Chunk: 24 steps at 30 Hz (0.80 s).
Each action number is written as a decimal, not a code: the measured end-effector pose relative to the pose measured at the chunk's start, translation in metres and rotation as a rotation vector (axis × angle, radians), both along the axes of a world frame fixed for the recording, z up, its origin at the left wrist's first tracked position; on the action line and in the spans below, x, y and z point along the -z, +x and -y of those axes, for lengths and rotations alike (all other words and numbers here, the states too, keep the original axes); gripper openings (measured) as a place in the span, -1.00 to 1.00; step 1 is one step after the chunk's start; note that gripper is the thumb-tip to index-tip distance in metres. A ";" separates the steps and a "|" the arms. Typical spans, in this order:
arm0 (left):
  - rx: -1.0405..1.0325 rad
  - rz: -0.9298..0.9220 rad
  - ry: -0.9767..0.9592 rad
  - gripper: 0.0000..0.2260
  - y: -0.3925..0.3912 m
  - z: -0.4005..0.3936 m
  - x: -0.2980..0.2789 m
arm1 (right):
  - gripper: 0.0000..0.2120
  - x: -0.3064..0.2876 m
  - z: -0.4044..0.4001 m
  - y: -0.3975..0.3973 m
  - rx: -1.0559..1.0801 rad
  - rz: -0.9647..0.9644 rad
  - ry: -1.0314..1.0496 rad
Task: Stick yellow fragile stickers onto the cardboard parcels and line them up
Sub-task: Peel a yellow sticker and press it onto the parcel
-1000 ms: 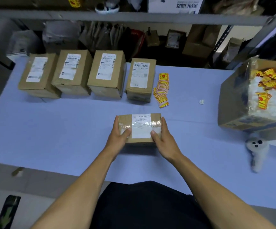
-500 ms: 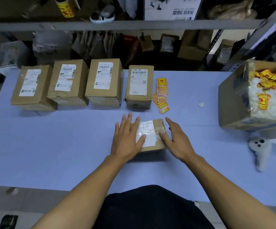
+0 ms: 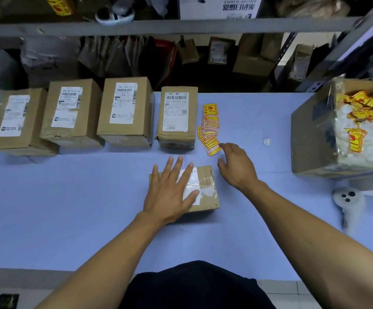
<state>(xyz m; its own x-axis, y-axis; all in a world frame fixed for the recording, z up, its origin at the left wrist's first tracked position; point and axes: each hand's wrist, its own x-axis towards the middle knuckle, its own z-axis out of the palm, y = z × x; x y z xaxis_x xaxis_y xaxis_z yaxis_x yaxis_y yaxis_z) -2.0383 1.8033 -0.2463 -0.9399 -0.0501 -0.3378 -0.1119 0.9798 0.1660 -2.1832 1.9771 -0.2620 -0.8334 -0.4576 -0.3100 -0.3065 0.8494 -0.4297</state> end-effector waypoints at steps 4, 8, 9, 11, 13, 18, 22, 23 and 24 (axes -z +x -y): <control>0.037 -0.022 0.004 -0.33 -0.007 0.005 0.004 | -0.56 0.006 0.027 -0.038 -0.059 -0.055 0.027; 0.072 -0.023 0.004 -0.37 -0.014 0.009 0.006 | -0.53 0.018 0.049 -0.073 -0.072 -0.069 0.069; 0.075 -0.019 0.005 -0.37 -0.015 0.010 0.006 | -0.51 0.021 0.053 -0.081 -0.078 -0.064 0.085; 0.075 -0.015 0.006 -0.37 -0.016 0.012 0.007 | -0.47 0.029 0.060 -0.096 -0.105 -0.055 0.119; 0.071 -0.003 0.016 -0.38 -0.018 0.013 0.007 | -0.41 0.036 0.068 -0.108 -0.144 -0.058 0.150; 0.067 0.025 0.009 -0.37 -0.019 0.012 0.009 | -0.41 0.052 0.080 -0.127 -0.197 -0.084 0.142; 0.081 0.038 -0.013 -0.37 -0.019 0.013 0.009 | -0.56 0.052 0.084 -0.129 -0.192 -0.170 0.141; 0.081 0.040 -0.011 -0.37 -0.018 0.013 0.009 | -0.59 0.051 0.084 -0.127 -0.189 -0.196 0.153; 0.080 0.042 -0.009 -0.37 -0.019 0.012 0.009 | -0.62 0.049 0.084 -0.125 -0.191 -0.220 0.168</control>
<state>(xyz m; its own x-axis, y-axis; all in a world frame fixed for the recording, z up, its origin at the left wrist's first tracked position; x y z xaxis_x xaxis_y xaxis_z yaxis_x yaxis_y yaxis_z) -2.0569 1.7909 -0.2555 -0.9261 0.0218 -0.3765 -0.0396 0.9872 0.1544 -2.3086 1.8931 -0.3113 -0.7928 -0.5695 -0.2171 -0.5367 0.8211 -0.1941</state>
